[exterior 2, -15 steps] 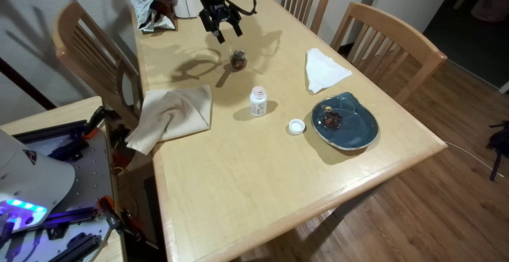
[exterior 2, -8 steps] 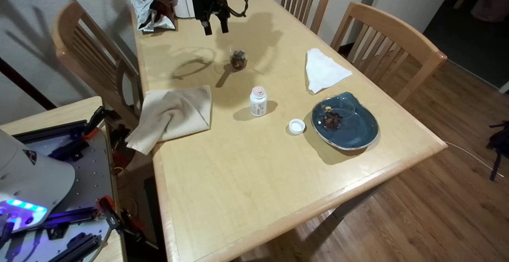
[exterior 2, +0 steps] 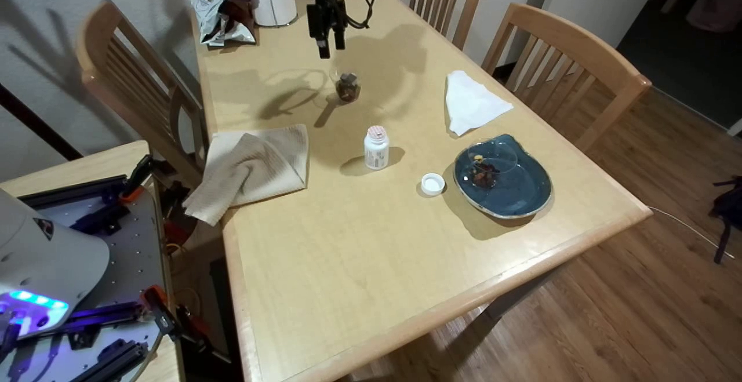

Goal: Place the grey measuring spoon inside the glass cup

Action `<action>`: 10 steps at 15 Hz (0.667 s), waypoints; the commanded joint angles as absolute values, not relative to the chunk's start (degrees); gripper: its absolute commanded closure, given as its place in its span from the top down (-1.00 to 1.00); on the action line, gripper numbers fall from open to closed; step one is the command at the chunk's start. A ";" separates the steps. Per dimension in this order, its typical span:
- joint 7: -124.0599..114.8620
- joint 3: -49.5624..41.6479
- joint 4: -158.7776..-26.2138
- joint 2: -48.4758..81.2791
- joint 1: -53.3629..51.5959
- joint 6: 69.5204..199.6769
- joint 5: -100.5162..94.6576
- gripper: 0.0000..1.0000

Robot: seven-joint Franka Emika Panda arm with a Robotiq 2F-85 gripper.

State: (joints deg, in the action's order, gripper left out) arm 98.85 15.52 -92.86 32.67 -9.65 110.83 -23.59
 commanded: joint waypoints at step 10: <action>114.25 13.50 -97.11 32.37 -7.30 128.78 -16.07 1.00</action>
